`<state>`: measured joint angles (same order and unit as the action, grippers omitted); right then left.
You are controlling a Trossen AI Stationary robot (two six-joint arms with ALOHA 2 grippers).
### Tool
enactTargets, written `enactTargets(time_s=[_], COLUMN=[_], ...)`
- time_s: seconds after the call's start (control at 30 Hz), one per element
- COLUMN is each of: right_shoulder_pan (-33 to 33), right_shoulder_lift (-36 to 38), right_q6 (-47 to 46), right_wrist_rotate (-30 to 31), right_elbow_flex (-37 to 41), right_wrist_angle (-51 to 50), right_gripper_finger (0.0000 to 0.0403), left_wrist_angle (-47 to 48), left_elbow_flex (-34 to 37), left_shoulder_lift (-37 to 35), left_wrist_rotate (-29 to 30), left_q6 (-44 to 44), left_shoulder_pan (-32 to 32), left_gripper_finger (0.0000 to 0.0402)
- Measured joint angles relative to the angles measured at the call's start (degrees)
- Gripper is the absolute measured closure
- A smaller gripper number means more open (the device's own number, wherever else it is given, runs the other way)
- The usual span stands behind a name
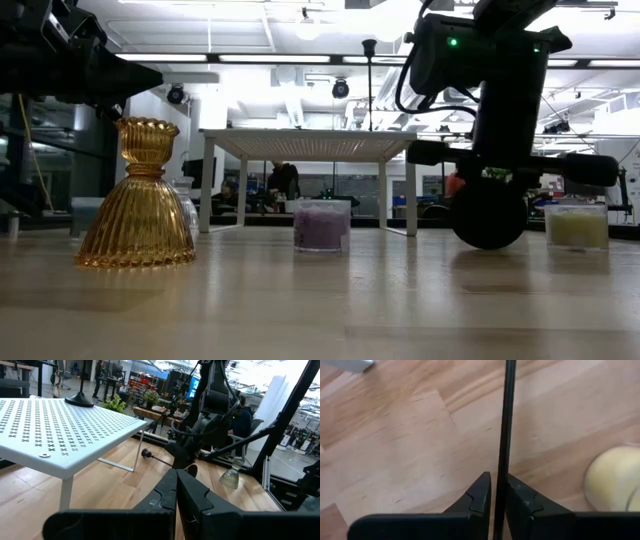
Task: Pick & Place candle stick holders
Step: Put the top black candle holder on the shelf
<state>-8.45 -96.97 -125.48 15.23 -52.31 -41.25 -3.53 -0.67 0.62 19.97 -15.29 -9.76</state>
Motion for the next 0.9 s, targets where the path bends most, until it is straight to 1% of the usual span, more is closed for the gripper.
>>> enactTargets(time_s=[0.13,0.37,0.67,0.9], right_shoulder_pan=[-0.2,-0.3,-0.6,-0.9], right_shoulder_lift=[0.1,0.7,3.2,5.0], right_q6=[2.5,3.4,4.0,6.3], right_wrist_rotate=[0.5,0.5,2.5,3.7], right_elbow_flex=[0.0,0.0,0.0,0.0], right_wrist_angle=[0.0,0.0,-0.6,-1.1], right_gripper_finger=[0.0366,0.0366,0.0366,0.0366], left_wrist_angle=[0.0,0.0,0.0,0.0], left_elbow_flex=[0.0,0.0,0.0,0.0], left_shoulder_lift=[0.0,0.0,0.0,0.0], left_wrist_rotate=[0.0,0.0,0.0,0.0], left_q6=[0.0,0.0,0.0,0.0], left_shoulder_pan=[0.0,0.0,0.0,0.0], left_gripper_finger=[0.0401,0.0401,0.0401,0.0401])
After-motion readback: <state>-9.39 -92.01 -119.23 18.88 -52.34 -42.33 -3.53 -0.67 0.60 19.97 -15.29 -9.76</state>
